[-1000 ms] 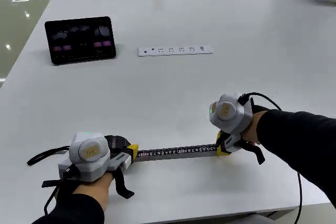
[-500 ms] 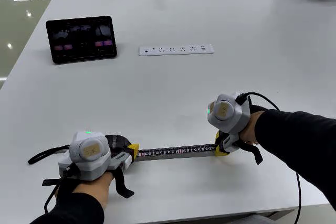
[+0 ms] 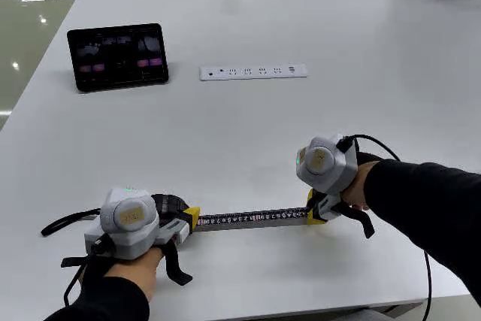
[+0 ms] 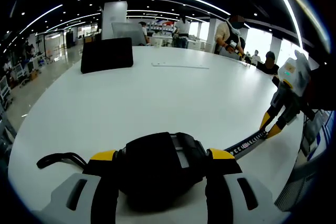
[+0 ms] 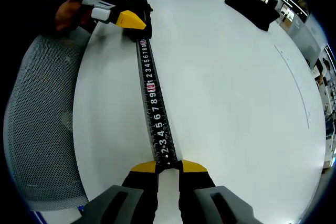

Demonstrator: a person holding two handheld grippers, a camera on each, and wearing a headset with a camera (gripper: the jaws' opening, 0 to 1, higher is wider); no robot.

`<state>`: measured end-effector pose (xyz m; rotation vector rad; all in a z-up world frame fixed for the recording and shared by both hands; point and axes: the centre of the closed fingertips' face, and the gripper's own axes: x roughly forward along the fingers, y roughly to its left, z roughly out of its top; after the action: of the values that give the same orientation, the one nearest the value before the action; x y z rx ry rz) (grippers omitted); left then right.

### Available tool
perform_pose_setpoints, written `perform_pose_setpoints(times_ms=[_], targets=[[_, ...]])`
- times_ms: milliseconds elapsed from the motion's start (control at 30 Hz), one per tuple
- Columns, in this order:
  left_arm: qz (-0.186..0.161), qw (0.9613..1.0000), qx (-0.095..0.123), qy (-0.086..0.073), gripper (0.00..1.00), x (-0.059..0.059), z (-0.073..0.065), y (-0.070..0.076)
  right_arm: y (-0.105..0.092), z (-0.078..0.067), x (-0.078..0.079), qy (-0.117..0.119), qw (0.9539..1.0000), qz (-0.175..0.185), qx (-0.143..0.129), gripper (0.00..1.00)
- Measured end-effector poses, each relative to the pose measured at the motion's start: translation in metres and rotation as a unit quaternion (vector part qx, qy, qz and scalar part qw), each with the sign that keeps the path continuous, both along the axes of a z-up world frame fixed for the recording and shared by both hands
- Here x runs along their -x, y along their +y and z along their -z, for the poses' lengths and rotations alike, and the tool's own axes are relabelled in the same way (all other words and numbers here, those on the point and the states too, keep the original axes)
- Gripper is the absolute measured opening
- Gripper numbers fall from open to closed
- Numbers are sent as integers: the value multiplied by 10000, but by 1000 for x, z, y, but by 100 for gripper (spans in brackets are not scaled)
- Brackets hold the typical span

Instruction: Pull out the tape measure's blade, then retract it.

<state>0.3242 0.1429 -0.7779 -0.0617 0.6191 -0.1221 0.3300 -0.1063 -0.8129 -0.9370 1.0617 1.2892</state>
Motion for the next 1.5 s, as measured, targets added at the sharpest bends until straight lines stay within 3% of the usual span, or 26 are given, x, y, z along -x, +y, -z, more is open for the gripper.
perform_pose_setpoints(times_ms=[1500], targets=[[4,10000,23,49,63,0,0,0,13,-1,1,-16,10000,28,0,11]])
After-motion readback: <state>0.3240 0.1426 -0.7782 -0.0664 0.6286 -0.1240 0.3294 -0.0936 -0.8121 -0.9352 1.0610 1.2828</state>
